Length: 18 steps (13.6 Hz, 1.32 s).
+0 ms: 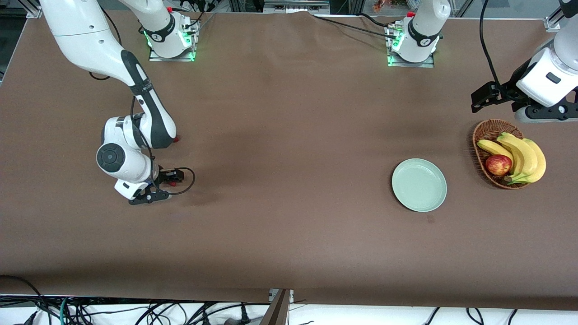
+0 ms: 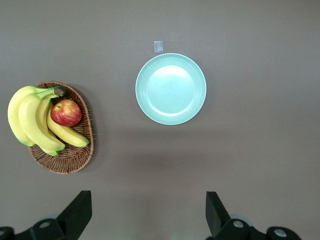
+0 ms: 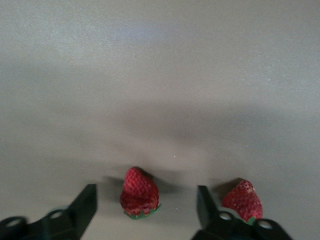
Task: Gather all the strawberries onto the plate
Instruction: 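Grasp one strawberry with the right gripper and lift it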
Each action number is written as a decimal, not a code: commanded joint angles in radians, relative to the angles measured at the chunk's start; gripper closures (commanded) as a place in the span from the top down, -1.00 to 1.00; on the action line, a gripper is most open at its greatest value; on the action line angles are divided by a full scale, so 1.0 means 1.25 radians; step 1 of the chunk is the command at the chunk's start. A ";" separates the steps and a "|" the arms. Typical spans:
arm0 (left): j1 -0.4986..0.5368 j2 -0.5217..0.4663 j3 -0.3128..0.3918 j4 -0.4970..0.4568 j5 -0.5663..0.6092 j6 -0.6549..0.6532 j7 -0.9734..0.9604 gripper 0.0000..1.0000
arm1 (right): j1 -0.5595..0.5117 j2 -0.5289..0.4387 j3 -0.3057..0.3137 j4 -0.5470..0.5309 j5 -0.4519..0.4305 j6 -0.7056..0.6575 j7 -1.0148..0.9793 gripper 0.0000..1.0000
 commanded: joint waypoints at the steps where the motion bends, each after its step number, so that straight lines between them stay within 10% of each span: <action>1: 0.004 -0.009 -0.003 0.002 -0.002 -0.019 0.016 1.00 | 0.004 -0.004 0.002 -0.008 0.009 0.011 -0.004 0.27; 7: 0.004 -0.009 -0.004 -0.001 -0.006 -0.029 0.017 1.00 | 0.004 0.004 0.002 -0.009 0.009 0.011 -0.010 -0.67; 10: 0.003 -0.007 -0.004 0.001 -0.006 -0.030 0.016 1.00 | 0.036 -0.002 0.059 0.044 0.013 0.002 0.016 -0.70; 18: -0.007 -0.010 -0.007 0.003 -0.014 -0.060 0.016 1.00 | 0.396 0.213 0.077 0.393 0.009 0.009 0.793 -0.69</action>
